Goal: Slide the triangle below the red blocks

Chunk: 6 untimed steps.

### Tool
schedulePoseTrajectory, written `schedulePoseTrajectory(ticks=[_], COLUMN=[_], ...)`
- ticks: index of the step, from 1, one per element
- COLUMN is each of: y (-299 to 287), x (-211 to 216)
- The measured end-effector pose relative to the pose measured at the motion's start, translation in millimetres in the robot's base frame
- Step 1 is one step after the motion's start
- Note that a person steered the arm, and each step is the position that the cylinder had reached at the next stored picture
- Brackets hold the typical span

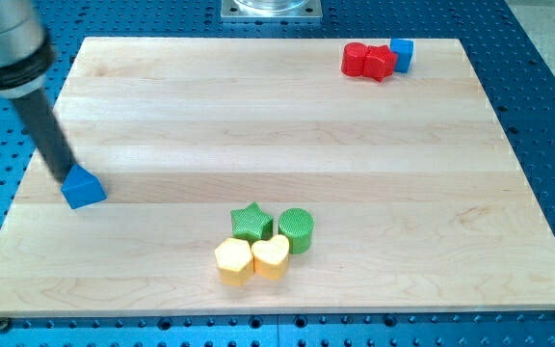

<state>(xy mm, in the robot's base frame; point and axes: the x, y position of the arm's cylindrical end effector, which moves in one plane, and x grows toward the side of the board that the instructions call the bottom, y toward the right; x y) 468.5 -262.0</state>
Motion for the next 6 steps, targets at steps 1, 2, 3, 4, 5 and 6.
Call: schedulePoseTrajectory(ticks=[1,2,3,4,5,6], y=[-21,-1,64,39,44,100], x=[36,23,-19,5,24,-11])
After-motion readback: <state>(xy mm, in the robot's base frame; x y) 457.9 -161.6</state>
